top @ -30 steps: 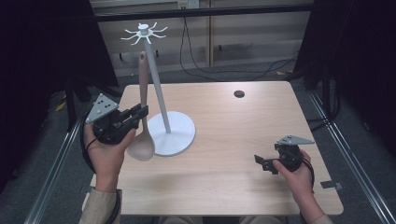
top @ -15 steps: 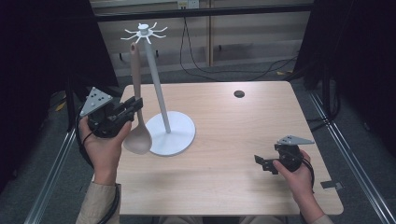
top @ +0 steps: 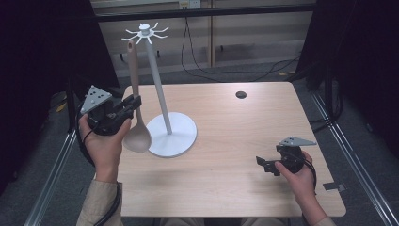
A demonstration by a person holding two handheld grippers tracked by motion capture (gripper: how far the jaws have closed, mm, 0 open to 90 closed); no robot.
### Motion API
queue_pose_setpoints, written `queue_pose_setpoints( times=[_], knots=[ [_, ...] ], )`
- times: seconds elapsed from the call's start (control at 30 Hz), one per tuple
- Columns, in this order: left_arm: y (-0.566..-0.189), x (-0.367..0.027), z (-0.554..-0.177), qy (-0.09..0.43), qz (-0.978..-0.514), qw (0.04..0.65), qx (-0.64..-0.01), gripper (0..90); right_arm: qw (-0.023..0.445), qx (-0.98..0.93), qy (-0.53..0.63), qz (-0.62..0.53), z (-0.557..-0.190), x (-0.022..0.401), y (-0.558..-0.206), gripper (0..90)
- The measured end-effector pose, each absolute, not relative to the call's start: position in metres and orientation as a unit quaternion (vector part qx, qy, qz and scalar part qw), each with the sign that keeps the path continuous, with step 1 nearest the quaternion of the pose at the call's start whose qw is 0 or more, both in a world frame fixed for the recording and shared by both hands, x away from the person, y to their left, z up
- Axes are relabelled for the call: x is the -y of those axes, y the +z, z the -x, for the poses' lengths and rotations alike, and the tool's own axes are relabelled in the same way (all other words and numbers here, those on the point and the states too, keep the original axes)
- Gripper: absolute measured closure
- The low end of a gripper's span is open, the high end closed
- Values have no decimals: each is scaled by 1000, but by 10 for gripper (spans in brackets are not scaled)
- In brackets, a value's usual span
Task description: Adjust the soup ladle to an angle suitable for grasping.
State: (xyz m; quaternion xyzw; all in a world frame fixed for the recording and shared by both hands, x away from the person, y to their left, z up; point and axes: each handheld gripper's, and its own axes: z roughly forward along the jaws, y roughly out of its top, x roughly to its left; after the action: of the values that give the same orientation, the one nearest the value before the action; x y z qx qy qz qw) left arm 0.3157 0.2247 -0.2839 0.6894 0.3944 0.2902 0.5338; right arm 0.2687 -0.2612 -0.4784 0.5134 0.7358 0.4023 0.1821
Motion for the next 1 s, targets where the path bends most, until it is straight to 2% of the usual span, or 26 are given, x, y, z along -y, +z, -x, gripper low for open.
queue_pose_setpoints(
  times=[1.0],
  knots=[
    [-292,-212,-336,286,-685,530,-410,787,182,-736,404,-512,-269,263,-478,31]
  ],
)
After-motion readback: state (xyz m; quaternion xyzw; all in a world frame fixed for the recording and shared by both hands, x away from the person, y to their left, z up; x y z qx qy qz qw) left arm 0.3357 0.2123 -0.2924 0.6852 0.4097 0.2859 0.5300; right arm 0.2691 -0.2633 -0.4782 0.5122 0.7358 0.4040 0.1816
